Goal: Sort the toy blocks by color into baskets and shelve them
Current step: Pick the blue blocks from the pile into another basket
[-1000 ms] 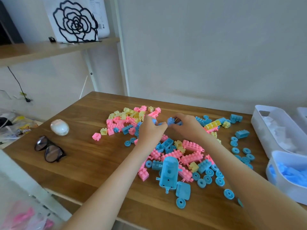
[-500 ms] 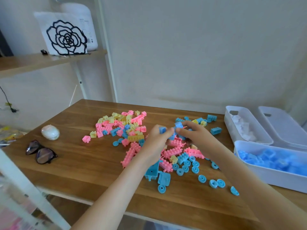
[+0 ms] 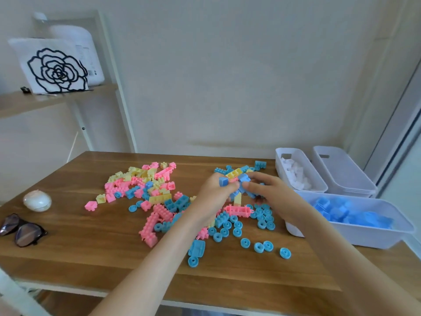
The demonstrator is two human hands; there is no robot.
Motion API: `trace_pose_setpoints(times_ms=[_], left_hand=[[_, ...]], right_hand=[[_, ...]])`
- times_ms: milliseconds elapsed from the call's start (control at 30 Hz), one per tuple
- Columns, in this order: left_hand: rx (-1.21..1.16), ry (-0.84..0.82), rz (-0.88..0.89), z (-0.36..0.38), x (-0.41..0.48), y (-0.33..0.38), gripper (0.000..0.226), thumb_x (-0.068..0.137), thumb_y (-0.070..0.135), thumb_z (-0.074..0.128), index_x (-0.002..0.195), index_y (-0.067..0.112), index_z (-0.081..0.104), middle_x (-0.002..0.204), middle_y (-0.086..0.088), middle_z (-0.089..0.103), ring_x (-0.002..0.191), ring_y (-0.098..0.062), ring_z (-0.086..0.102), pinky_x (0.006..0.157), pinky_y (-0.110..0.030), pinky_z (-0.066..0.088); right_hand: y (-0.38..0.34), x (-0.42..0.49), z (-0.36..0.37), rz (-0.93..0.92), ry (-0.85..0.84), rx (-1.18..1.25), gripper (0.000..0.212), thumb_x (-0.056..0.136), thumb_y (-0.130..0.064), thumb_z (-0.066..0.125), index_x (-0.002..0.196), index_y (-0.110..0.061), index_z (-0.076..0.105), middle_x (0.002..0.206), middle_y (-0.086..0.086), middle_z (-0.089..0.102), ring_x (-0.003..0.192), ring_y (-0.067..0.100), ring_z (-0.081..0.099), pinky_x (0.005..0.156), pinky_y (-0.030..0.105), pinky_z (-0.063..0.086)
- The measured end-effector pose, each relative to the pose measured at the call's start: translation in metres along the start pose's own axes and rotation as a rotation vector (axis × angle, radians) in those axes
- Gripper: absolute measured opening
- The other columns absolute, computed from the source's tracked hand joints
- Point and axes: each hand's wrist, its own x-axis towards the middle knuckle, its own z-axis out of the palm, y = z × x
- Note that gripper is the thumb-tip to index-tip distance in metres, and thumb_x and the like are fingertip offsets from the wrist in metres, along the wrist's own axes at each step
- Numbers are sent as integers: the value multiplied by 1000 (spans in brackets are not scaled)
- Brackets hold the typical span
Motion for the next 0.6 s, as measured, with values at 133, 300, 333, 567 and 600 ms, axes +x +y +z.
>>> trace_pose_setpoints(times_ms=[133,300,333,567,600], left_hand=[[-76,-94,-12,21,5,8,39,90,27,63,121,8,50,97,-5,60,75,-9,55,74,-27,46],[-26,-174,29,59,12,15,10,94,25,59,97,19,51,89,0,58,75,-12,55,79,-29,47],[61,-164,49,70,15,14,10,95,25,57,95,20,49,89,-1,58,79,-14,57,75,-27,47],[348,162,153,121,17,8,10,100,21,43,102,13,38,76,9,42,63,-2,42,48,-17,29],[356,161,161,120,19,8,11,100,21,44,103,11,39,75,8,43,62,-2,42,48,-17,29]], right_hand=[[10,-11,-33,-38,25,-9,16,93,-23,56,106,-26,65,85,-2,61,78,9,58,68,19,50],[24,-20,-66,-36,172,-144,23,92,-20,59,114,-18,61,86,0,60,75,12,55,66,19,49],[30,-18,-65,-38,221,-297,27,92,-21,59,119,-17,59,92,1,62,78,13,56,70,21,48],[55,0,-41,-99,530,-804,36,98,-19,42,133,-12,47,121,12,59,108,26,56,88,36,48],[55,2,-44,-94,514,-788,35,98,-20,43,132,-11,47,121,12,60,107,26,57,88,36,48]])
